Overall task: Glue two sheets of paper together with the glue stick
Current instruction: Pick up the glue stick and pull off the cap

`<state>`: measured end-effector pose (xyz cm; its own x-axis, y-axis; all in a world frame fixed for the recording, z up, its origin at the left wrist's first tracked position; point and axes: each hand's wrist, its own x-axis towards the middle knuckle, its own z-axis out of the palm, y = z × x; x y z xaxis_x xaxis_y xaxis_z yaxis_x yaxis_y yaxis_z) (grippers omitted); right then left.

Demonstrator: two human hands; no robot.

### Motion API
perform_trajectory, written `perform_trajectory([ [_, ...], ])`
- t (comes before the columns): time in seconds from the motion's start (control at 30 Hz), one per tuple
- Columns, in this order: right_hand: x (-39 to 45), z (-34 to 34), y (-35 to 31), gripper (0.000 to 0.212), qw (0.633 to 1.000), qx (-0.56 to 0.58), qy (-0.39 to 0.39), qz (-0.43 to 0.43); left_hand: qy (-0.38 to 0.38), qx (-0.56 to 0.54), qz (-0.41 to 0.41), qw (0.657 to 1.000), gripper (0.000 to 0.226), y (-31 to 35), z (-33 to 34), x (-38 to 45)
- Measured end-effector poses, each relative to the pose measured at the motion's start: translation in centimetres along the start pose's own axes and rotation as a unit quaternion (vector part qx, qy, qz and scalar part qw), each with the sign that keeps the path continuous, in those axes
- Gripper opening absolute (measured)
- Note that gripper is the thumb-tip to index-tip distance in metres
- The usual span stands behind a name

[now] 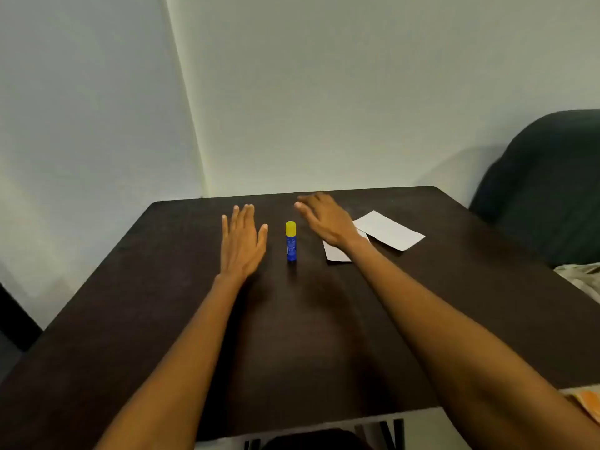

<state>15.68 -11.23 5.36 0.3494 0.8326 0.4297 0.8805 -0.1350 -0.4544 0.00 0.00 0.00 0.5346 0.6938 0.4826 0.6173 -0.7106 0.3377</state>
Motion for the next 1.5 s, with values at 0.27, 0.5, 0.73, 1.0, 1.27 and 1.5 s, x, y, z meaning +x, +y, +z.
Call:
perform_trajectory([
  [0.27, -1.4, 1.2, -2.0, 0.037, 0.994, -0.06, -0.085, -0.015, -0.046, -0.105, 0.009, 0.993, 0.059, 2.6, -0.2, -3.9],
  [0.5, -0.6, 1.6, -1.8, 0.022, 0.984, 0.128, -0.125, -0.011, 0.027, -0.319, -0.089, 0.943, 0.026, 3.7, 0.9, -4.3],
  [0.73, 1.1, 0.9, -1.9, 0.02, 0.965, 0.18, -0.187, -0.028, 0.063, -0.399, -0.097, 0.91, 0.017, 3.3, 0.9, -3.9],
  [1.0, 2.2, -0.7, -1.1, 0.008, 0.926, 0.349, -0.135, 0.05, -0.034, -0.538, -0.149, 0.829, 0.019, 2.8, 1.6, -3.7],
  [1.27, -0.4, 5.5, 0.7, 0.042, 0.956, 0.262, -0.106, 0.079, 0.073, -0.567, -0.144, 0.808, 0.019, 2.0, 1.9, -3.4],
  [1.5, -0.4, 7.0, 0.9, 0.031, 0.98, 0.147, -0.117, 0.06, 0.079, -0.565, -0.144, 0.808, 0.02, 2.1, 1.9, -3.3],
])
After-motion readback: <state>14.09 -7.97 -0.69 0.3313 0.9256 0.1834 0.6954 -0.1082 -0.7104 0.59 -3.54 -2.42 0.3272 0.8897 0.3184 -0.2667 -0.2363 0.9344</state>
